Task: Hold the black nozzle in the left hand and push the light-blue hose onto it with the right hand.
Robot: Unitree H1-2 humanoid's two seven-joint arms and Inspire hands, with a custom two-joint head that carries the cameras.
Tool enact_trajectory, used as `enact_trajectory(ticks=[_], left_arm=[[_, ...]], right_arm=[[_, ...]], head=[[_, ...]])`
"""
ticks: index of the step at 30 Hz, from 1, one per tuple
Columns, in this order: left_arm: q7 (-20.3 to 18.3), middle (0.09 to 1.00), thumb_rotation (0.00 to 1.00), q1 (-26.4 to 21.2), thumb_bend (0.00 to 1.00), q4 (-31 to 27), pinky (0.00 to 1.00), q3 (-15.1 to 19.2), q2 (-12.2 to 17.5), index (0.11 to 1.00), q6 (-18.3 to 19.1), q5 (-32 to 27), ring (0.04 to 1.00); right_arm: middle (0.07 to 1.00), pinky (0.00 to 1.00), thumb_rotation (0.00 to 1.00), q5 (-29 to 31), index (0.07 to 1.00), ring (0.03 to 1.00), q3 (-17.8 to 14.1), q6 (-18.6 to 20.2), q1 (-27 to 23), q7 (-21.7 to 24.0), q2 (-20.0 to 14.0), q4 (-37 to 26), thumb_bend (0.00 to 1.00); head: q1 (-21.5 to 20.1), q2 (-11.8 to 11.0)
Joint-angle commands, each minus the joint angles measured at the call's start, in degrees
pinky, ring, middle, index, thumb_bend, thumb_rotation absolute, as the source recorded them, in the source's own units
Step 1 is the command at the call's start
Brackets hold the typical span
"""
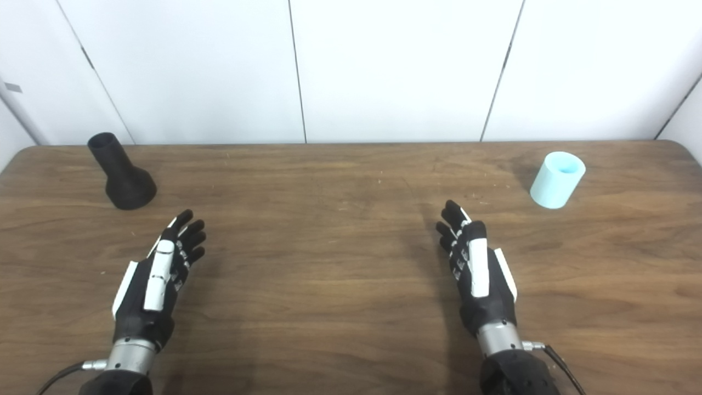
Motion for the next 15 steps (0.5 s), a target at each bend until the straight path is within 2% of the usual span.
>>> enact_trajectory(ticks=[1, 15], left_arm=[[-0.26, 0.892, 0.97, 0.39, 0.36, -1.24, 0.91, -0.23, 0.81, 0.874, -1.51, 0.09, 0.909], [-0.18, 0.893, 0.98, 0.27, 0.35, -1.23, 0.91, -0.32, 0.70, 0.875, -1.39, 0.14, 0.910]], right_arm=[[0.948, 0.96, 1.00, 0.13, 0.936, 0.942, 0.23, -1.74, -1.27, 0.53, -0.12, -1.66, 0.58], [0.946, 0.96, 1.00, 0.18, 0.935, 0.941, 0.24, -1.59, -1.46, 0.46, -0.18, -1.56, 0.58]], head=[[0.08, 0.02], [0.10, 0.05]])
